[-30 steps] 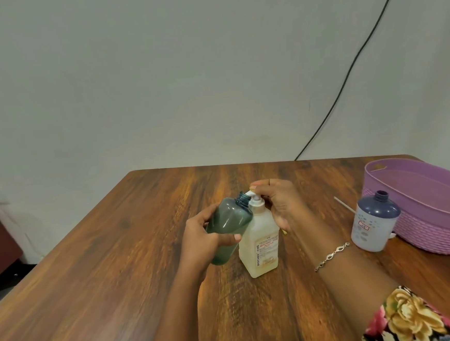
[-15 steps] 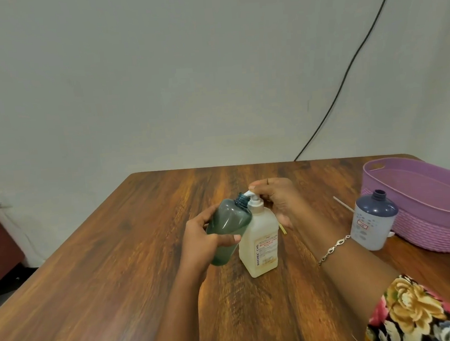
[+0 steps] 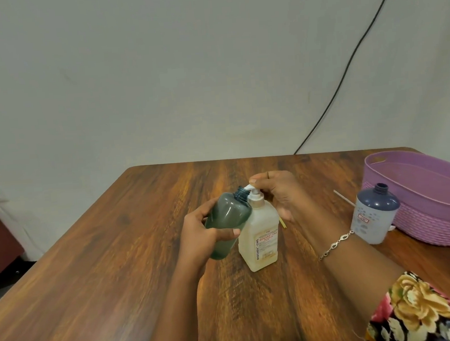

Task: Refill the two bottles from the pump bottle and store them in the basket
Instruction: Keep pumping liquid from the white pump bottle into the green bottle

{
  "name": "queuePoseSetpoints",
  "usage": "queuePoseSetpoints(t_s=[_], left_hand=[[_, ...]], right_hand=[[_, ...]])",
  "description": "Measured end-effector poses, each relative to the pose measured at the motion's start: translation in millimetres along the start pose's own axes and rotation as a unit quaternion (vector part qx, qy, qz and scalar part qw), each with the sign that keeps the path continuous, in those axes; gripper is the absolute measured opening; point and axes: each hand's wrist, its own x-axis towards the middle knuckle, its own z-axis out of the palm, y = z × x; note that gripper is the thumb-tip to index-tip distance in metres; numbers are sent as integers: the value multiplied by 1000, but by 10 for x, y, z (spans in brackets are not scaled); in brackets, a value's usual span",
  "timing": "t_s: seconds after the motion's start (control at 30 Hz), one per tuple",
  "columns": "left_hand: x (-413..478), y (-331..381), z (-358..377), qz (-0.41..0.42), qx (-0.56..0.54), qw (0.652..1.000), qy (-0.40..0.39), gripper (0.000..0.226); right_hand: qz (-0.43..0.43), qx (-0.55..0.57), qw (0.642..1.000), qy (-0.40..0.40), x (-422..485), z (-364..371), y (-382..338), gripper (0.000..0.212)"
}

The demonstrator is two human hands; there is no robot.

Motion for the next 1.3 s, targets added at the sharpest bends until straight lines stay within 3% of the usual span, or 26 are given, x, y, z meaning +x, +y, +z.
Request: queuePoseSetpoints(t_s=[0.23, 0.4, 1.03, 1.3], left_hand=[[3, 42, -15, 10, -4, 1000, -2, 76], [-28, -29, -6, 0, -9, 1000, 12, 75], [-8, -9, -19, 0, -28, 1000, 4, 72], [-19, 0, -20, 6, -16, 1000, 0, 74]], right_hand=[[-15, 7, 1000, -4, -5, -6, -88, 14], [-42, -114, 992, 21, 22, 33, -16, 16], [-10, -22, 1000, 10, 19, 32, -91, 15], [-25, -50, 998, 12, -6, 25, 15, 13]])
